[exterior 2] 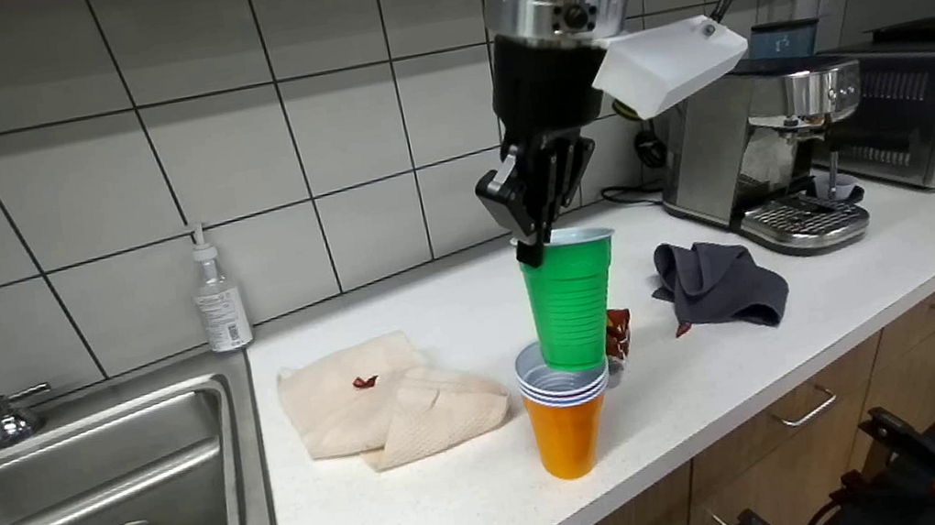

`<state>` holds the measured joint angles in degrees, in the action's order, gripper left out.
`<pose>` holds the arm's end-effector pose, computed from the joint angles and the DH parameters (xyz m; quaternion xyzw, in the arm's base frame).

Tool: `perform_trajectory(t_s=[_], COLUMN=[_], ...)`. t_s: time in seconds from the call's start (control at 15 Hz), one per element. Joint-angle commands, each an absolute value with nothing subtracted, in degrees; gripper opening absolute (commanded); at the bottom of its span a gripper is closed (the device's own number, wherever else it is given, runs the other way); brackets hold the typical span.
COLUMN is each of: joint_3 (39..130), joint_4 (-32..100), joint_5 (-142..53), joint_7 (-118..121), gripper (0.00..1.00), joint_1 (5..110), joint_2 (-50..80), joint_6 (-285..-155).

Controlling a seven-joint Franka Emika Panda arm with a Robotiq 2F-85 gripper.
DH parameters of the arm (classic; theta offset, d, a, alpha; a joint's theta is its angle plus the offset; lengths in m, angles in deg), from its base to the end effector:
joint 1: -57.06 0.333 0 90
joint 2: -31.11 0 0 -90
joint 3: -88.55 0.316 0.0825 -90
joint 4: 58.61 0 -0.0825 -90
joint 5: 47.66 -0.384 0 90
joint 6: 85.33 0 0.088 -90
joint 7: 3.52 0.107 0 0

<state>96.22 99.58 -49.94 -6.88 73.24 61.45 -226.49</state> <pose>0.3450 0.1493 0.3915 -0.9697 -0.2150 -0.1160 0.0002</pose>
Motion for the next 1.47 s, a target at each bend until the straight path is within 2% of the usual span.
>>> perform_trajectory(t_s=[0.0,1.4], joint_3=[97.5,100.0], joint_4=[101.1,100.8], joint_5=[-49.8,-47.3], joint_7=[-5.4,-1.2], gripper=[0.01,0.01], joint_1=[72.7,70.7], joint_2=[63.4,60.4], joint_6=[-226.5,-230.8])
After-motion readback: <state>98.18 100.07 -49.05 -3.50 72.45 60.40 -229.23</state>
